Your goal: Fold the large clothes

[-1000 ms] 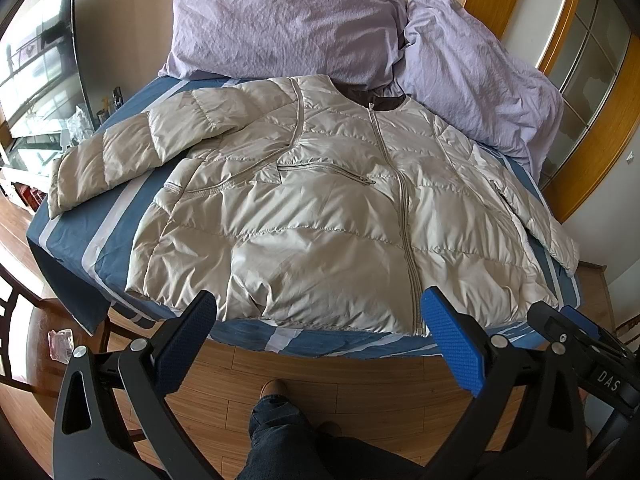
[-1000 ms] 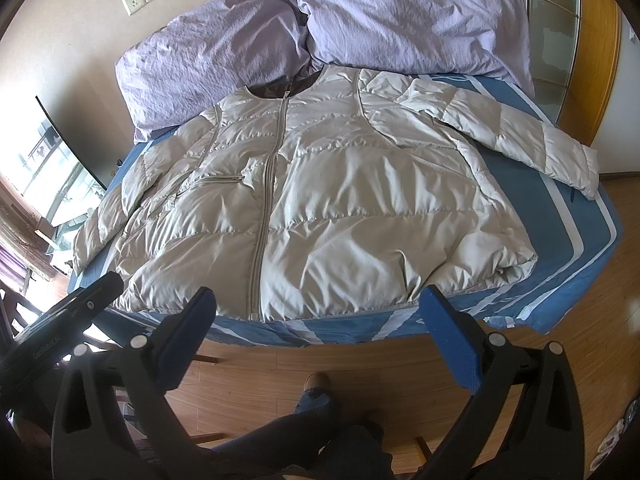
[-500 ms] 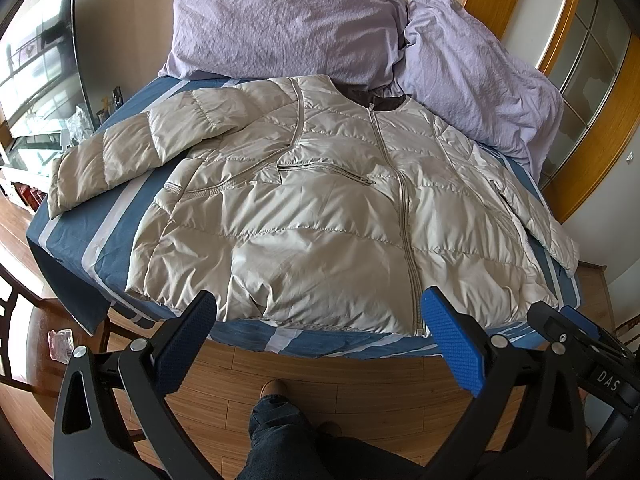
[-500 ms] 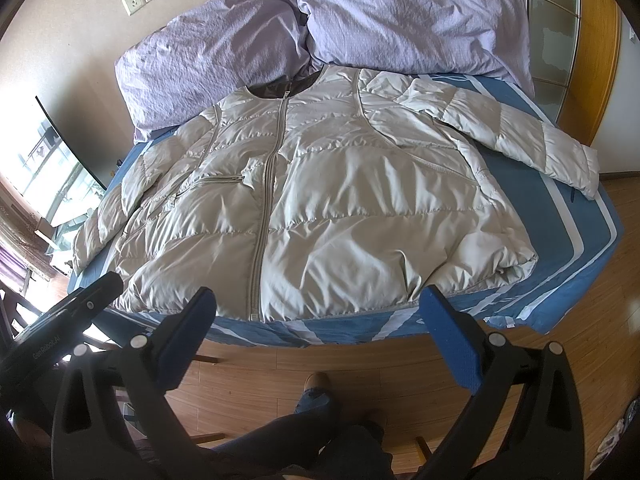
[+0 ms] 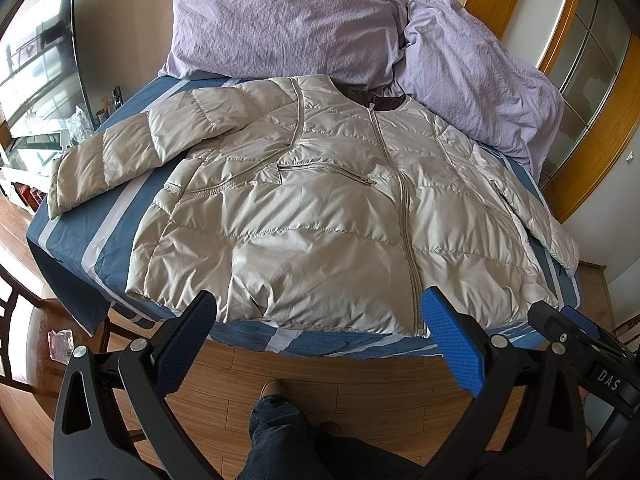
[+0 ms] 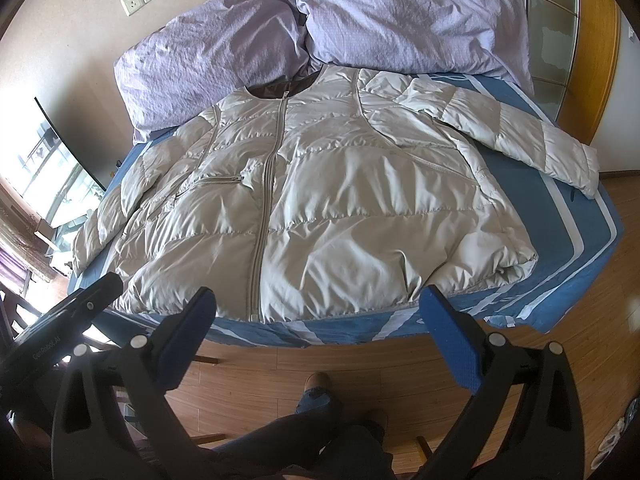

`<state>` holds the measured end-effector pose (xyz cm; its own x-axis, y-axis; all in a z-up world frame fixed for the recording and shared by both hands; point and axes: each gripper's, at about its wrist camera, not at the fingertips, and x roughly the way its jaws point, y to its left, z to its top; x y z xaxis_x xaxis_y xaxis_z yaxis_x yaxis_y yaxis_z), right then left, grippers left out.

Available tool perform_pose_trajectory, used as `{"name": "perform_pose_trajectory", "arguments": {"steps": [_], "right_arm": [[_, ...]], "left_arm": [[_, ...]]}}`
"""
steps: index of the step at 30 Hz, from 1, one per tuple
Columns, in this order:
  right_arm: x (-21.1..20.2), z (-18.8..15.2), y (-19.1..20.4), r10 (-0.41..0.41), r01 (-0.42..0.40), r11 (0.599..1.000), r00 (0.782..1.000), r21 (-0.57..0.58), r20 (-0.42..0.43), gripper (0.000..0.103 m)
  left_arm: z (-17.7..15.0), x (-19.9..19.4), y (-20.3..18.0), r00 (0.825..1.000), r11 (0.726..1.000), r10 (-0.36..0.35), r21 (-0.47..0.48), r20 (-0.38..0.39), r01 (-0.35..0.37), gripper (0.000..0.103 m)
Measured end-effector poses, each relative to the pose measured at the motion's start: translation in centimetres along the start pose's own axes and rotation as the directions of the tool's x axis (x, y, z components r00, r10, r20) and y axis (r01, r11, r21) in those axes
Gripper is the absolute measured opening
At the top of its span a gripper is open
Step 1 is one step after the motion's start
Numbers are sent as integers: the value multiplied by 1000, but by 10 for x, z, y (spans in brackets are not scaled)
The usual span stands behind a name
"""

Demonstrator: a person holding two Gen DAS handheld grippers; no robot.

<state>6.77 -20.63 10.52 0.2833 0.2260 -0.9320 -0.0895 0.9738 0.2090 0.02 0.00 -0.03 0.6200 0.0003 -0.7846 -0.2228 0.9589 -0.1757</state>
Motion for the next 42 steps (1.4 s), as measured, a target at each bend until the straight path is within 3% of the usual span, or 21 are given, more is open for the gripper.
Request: {"name": "perform_pose_trajectory", "arguments": {"steps": [42], "right_arm": [[9,11,-9,12,-12,1000,1000,10,3,101]], "left_arm": [[3,6,2,1000,1000,13,-5,-14,-13,102]]}}
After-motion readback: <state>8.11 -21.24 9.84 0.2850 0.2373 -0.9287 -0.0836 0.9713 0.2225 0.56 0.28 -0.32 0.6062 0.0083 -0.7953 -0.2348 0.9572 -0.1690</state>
